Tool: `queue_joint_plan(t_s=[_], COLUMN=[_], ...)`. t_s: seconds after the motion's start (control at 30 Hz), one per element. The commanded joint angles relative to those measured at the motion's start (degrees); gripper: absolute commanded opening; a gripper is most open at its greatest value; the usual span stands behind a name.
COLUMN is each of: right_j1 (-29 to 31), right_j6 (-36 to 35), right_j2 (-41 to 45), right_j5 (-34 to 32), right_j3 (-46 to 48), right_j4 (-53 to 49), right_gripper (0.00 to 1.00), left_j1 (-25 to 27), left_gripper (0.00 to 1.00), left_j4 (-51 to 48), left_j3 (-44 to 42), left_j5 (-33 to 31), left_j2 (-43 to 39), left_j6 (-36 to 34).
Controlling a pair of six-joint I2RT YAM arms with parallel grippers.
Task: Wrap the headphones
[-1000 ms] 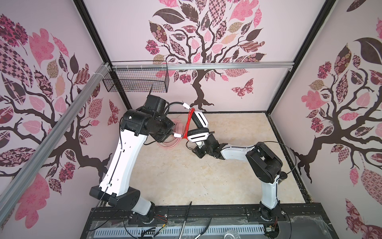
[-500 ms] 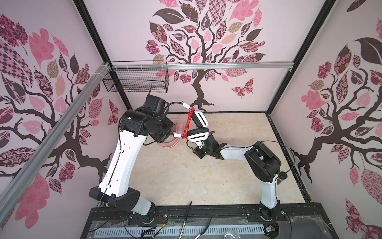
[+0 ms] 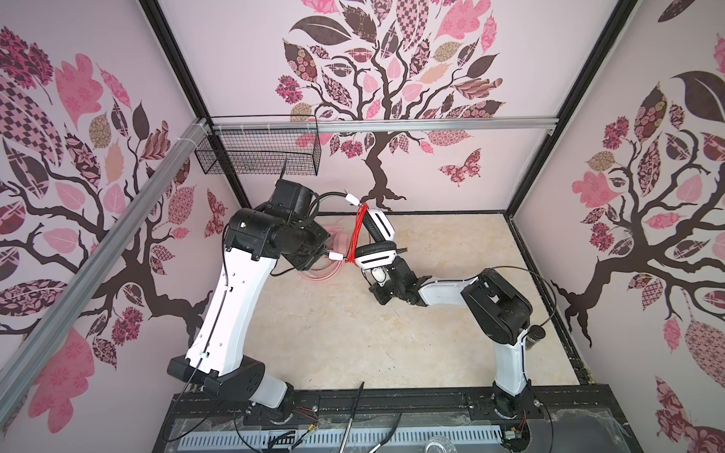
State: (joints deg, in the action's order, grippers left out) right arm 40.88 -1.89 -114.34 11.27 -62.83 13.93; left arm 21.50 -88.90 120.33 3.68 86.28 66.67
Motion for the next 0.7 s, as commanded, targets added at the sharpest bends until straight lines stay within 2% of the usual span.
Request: queue_joint_plan(t_s=[0.0,0.17,0.33,0.5,0.67], right_j1=[0.9,5.0,10.5,14.9,18.6], right_j6=[1.2,2.6,5.3,9.1,10.8], right_j2=[5.1,13.8,23.4,34.0,43.2], right_j5=[1.9,0.1,-4.4,-9.0,-12.4], right_j3=[4.2,12.4,18.7,21.8,23.0], right_j4=[-2.3,-5.4,-10.1,-15.9,-21.5], right_gripper=[0.06,0.05,0.04,0.04,0.02], left_j1=[-0.8,-4.0,-4.4,-4.4,-4.4], left_gripper=[0.00,0.00,0.00,0.00,0.00], left_j4=[2.9,3.8,5.0,6.1,8.6], left_j3=[4.1,5.0,6.6,6.7,2.9], left_j5=[0.0,0.4,-1.3,-2.0,-2.6], left_j2=[-1.4,-0.6,0.7,1.8,0.8], left_j6=[0.5,0.1,0.7,1.9,3.1])
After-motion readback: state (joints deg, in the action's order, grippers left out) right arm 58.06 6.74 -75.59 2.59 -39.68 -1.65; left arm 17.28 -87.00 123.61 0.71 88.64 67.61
